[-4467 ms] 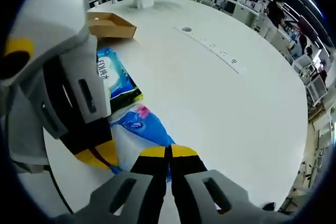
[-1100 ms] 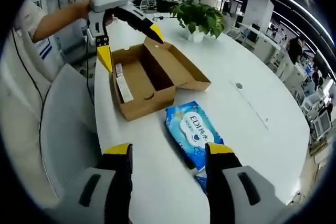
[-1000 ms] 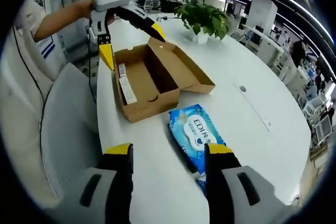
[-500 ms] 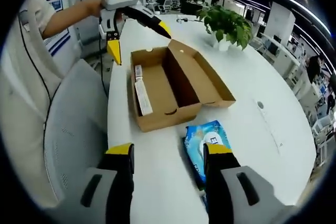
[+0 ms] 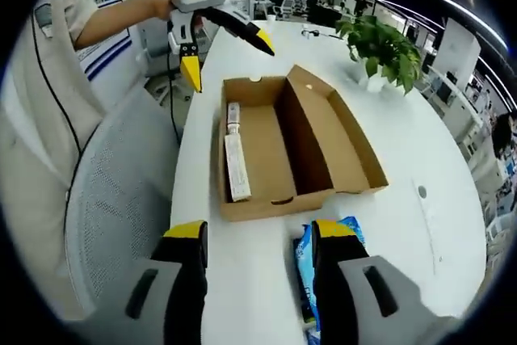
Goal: Operate the shoe box by opening the lid, removing the specified soft item, and placing it in the target area until the item is outside and the box remains undamaged.
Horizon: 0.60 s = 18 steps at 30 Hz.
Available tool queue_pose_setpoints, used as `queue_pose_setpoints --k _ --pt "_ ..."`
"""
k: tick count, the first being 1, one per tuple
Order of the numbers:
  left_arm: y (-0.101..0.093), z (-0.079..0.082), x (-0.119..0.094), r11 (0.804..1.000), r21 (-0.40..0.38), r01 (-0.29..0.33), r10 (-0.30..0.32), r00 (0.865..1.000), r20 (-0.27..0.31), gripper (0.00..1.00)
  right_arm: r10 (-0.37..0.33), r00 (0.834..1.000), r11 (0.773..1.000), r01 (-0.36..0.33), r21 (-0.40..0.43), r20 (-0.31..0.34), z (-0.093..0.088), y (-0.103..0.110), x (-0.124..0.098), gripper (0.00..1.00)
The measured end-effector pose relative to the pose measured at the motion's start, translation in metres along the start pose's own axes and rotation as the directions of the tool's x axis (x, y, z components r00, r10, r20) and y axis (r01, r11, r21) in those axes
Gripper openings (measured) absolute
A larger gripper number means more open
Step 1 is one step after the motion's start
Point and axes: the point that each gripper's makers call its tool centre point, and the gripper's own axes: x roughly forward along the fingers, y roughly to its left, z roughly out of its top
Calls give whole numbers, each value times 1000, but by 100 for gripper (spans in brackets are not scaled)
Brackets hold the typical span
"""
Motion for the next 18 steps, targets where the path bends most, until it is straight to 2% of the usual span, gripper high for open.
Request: queue_pose_setpoints --k 9,18 --pt "22 -31 -13 996 -61 -59 58 998 -16 90 41 999 998 -42 -48 -25 10 0 24 47" --pt "40 -54 -19 988 -94 -119 116 993 -38 81 77 996 994 -81 -75 -48 14 4 49 45"
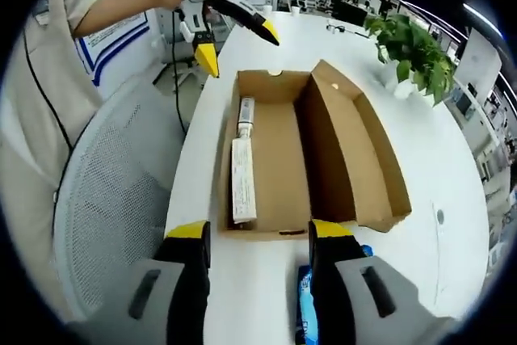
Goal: Operate the shoe box by opening the lid, removing the specified soft item, and placing it in the target area until the item is outside and the box remains undamaged.
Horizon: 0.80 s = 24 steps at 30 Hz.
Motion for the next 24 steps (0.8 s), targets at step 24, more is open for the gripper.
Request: queue_pose_setpoints --k 24 --pt "34 -55 0 967 -224 -118 112 993 -39 56 63 995 998 -65 -25 -72 1 -7 56 41"
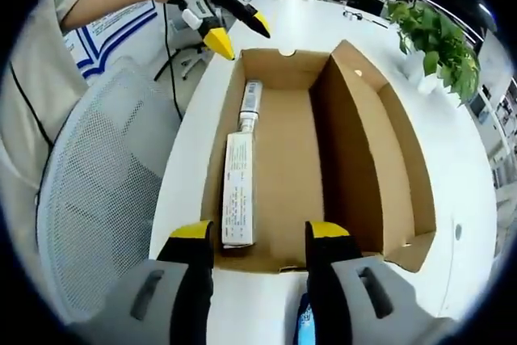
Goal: Operate the shoe box by opening the lid, removing the specified soft item, and placing it in the target area until the item is outside and the box remains undamaged.
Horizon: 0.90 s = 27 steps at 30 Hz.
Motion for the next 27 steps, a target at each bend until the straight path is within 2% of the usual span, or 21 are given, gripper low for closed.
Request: queue_pose_setpoints --k 6,11,22,27 --pt "11 -9 3 991 -129 -44 42 999 -18 47 36 999 999 -36 4 -16 -1 0 9 39" --pt "17 -13 5 975 -213 -67 62 998 -30 32 62 998 998 -62 19 -11 0 0 14 39" --pt "19 -29 13 948 -300 -106 79 992 -102 14 136 991 989 -136 57 12 3 6 27 35" --pt "17 -28 14 937 -334 -100 70 992 -101 8 150 989 987 -150 54 7 3 9 34 34"
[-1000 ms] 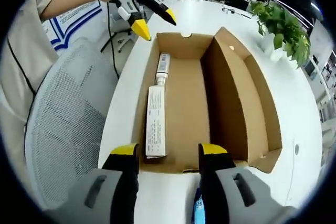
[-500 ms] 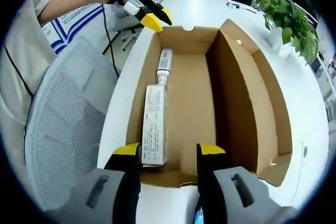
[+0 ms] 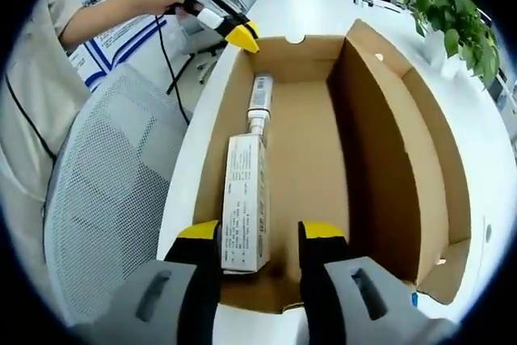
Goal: Operate the shoe box by opening the lid, removing the specified soft item, and placing it in the target area until the item is outside and the box remains undamaged.
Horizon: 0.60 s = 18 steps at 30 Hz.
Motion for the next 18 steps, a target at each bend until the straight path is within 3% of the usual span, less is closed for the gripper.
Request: queue_pose_setpoints --k 11,18 --pt "3 0 2 1000 -7 -16 16 1000 -18 7 25 1000 999 -25 20 -5 2 6 4 17" --pt "2 -1 1 1000 -2 -22 22 999 -27 7 -3 1000 999 4 43 -15 3 6 4 16"
